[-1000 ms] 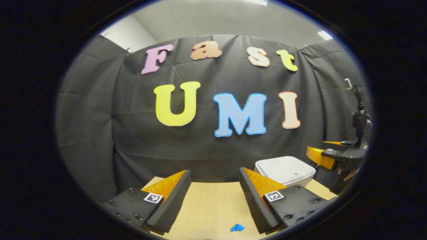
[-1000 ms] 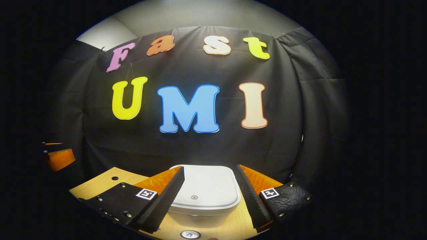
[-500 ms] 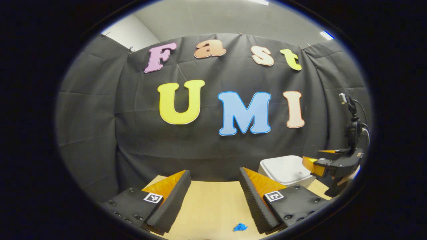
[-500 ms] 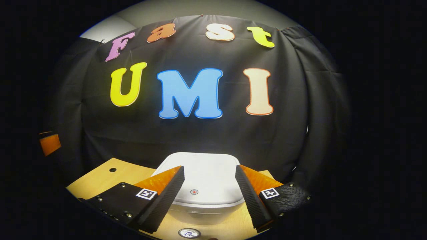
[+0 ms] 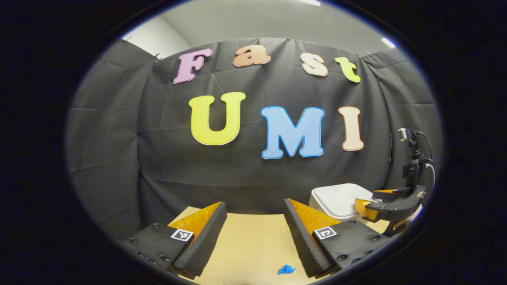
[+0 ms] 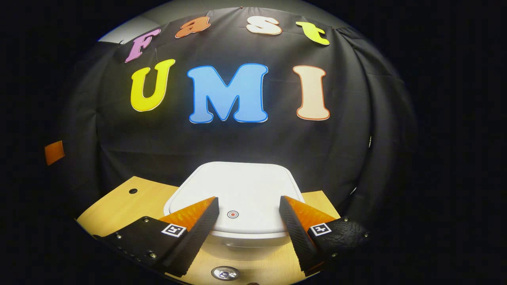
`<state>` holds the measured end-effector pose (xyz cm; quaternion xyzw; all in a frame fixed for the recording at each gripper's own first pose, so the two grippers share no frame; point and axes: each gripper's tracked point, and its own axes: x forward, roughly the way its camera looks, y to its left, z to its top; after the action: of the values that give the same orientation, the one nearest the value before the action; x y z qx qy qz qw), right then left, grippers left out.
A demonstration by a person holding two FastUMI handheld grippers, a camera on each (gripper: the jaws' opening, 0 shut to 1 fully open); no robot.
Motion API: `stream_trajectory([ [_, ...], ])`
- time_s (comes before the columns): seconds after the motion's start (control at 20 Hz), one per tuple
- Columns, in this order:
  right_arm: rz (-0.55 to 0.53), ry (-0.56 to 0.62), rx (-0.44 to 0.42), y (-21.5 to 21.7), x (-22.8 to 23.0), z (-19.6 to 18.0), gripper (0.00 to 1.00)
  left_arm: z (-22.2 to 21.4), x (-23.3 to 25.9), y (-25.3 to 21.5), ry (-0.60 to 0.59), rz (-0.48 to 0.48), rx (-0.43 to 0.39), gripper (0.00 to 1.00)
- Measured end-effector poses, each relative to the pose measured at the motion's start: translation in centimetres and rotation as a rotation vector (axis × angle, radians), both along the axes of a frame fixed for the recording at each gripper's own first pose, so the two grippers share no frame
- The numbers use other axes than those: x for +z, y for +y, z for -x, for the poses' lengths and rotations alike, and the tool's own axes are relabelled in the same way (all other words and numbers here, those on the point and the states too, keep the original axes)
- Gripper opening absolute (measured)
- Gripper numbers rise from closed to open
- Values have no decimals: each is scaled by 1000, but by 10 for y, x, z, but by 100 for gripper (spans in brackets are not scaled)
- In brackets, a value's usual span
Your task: Press the lid of the desktop garbage bin to open it, pick up the crumpled paper on the desktop and throw it into the bin, then pick up the pop can on the desktop and drop it into the bin, and finally close the garbage bin lid.
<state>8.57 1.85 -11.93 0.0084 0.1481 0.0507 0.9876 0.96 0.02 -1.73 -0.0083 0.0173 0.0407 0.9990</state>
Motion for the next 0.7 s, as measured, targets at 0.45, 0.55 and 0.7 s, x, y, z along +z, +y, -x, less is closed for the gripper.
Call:
stream_trajectory([
  [0.45,-22,-2,-7,1,-3,-1,98,-6,-6,-3,12,19,-9,95],
  [0.55,-24,1,-15,1,-3,-3,98,-7,-6,-5,14,21,-11,95],
  [0.7,-20,1,-22,1,-3,-3,98,-7,-6,-6,17,20,-14,95],
])
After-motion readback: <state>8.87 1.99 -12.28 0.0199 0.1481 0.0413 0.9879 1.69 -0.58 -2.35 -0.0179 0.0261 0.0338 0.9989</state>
